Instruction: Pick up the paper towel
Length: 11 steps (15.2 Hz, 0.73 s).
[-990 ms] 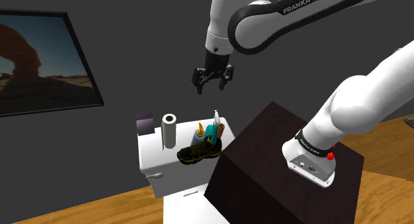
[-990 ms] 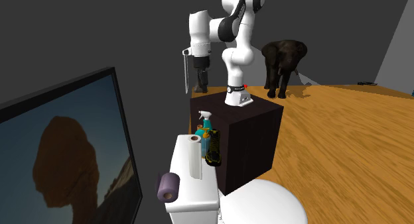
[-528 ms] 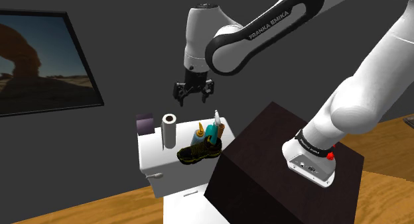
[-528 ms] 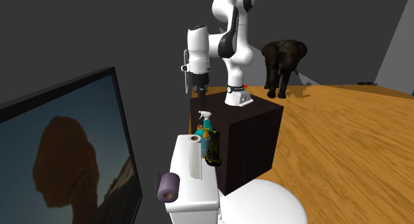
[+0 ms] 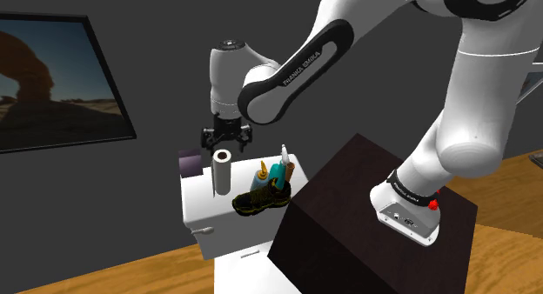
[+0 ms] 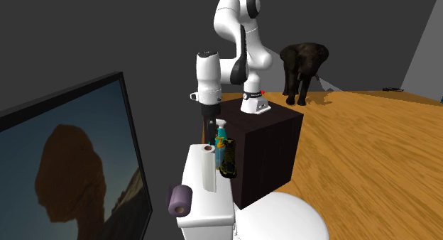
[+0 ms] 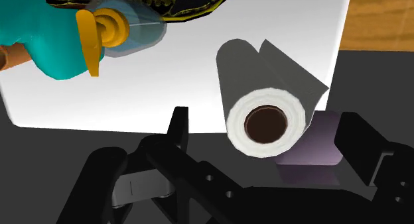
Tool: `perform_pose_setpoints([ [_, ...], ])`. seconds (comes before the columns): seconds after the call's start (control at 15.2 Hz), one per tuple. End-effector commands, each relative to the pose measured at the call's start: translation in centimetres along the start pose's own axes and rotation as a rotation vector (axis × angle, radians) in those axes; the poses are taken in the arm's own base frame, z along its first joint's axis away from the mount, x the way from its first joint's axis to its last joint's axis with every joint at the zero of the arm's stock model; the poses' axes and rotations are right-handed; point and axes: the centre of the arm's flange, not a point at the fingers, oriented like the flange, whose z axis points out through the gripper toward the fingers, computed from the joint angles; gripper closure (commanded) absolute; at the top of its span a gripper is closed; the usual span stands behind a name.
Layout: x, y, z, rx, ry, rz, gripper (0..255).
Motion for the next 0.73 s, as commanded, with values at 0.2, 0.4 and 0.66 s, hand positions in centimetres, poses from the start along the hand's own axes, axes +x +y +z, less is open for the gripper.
perform_pose_setpoints([
  [0.2, 0.1, -1.8, 3.2, -0.001, 0.003, 0.017, 0],
  [0.4, 0.2, -1.7, 4.8, -0.001, 0.003, 0.017, 0],
  [0.66, 0.2, -1.7, 5.6, -0.001, 0.003, 0.017, 255],
])
